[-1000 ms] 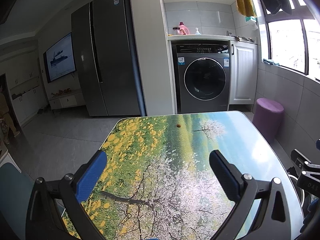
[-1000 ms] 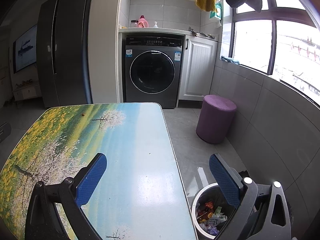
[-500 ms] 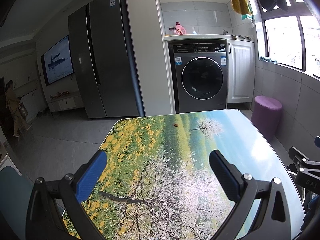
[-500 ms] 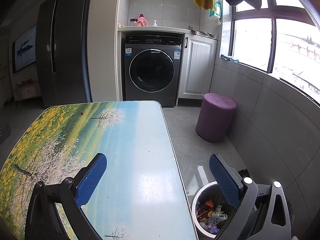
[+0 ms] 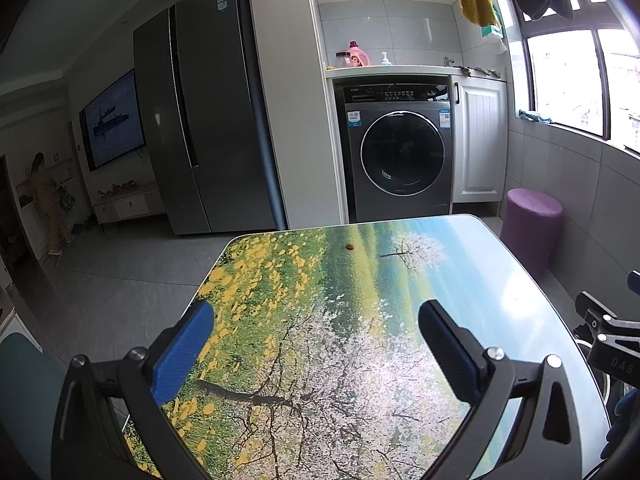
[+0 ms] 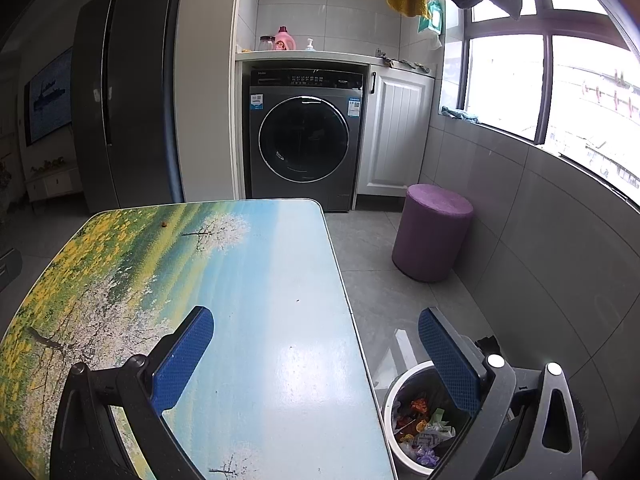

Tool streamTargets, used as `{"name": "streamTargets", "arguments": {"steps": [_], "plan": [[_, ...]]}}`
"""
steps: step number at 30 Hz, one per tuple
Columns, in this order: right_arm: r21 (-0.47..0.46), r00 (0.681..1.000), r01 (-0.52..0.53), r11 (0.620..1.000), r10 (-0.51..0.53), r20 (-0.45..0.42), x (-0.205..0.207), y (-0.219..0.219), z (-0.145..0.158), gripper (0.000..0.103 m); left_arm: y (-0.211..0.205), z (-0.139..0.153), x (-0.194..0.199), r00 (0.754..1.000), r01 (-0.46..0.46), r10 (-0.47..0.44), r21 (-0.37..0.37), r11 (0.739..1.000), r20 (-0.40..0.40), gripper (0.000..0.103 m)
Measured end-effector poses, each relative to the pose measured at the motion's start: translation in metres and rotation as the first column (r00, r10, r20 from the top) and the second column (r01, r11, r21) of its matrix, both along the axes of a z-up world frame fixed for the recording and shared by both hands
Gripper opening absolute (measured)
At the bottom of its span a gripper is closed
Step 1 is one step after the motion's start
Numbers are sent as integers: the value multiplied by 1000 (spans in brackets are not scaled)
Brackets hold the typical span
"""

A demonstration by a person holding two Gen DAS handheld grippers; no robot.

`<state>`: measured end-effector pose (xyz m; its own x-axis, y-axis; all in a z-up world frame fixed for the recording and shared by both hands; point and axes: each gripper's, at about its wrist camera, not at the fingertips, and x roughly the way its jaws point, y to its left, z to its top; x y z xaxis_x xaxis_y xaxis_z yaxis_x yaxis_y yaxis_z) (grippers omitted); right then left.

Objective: Collect trash

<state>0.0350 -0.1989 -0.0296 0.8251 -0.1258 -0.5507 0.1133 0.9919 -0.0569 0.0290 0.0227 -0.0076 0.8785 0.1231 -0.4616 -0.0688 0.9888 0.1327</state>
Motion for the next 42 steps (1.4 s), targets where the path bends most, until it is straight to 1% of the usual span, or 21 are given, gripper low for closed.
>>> {"name": "streamTargets", "arguments": {"steps": [12,24,35,42], "plan": [[4,1000,1,1000,-1,-7,-2,-1,-6,103,-3,-1,2,1000,15,-15,10,1000,-17,103],[8,1000,1,1000,-1,-16,-2,-2,-10,103,-12,-7,5,998,31,-29,40,999,-57,103],[8,1000,-11,1000,11,-30,-2,-1,-15,103,-8,-8,8,997,33,-31,35,999,-69,103],[8,999,-10,1000,11,-31,-1,-3,-13,103,-6,-9,9,997,34,-32,27,999,-77,103]]}}
